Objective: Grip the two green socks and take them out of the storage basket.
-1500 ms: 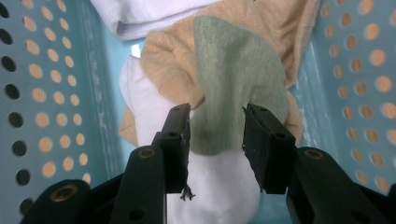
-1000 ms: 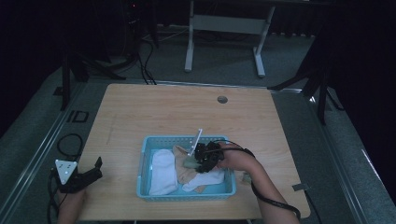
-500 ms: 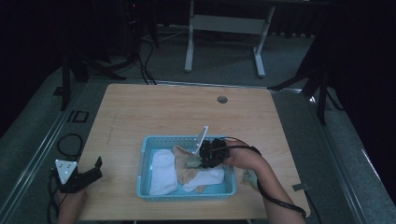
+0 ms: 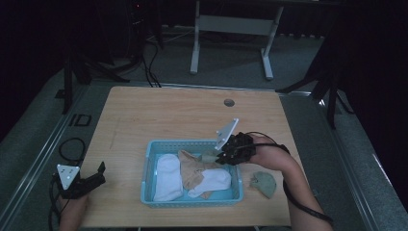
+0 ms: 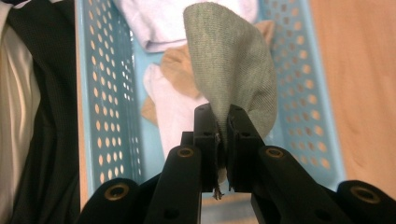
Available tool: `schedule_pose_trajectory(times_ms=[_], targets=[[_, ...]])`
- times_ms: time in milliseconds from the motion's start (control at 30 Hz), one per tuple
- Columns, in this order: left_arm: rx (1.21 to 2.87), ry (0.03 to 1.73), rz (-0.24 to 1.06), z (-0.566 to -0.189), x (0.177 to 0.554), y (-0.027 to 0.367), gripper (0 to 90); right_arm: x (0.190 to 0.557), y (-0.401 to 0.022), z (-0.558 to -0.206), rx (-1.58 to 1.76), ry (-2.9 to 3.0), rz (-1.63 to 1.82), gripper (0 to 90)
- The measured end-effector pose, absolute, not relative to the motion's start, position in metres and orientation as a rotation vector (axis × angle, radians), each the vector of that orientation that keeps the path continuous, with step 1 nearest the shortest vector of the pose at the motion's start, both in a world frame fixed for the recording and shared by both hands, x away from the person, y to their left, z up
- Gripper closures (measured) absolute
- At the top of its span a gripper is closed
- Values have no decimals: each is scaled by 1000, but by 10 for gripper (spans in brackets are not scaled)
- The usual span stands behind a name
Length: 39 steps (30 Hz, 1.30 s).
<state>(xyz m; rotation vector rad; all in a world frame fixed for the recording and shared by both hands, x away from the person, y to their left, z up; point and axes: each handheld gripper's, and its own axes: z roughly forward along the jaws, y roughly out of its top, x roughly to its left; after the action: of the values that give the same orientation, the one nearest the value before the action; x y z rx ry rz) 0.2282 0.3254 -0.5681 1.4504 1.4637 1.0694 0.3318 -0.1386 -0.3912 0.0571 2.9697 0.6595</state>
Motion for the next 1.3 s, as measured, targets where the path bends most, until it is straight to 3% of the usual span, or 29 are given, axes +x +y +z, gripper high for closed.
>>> schedule_pose_trajectory(times_ms=[600, 1300], targets=[[1449, 1469, 1074, -568, 228, 325, 3, 339, -211, -361, 286, 2843, 676, 841], [1451, 1471, 1079, -568, 228, 324, 3, 365, -288, -409, 590, 2804, 654, 839]])
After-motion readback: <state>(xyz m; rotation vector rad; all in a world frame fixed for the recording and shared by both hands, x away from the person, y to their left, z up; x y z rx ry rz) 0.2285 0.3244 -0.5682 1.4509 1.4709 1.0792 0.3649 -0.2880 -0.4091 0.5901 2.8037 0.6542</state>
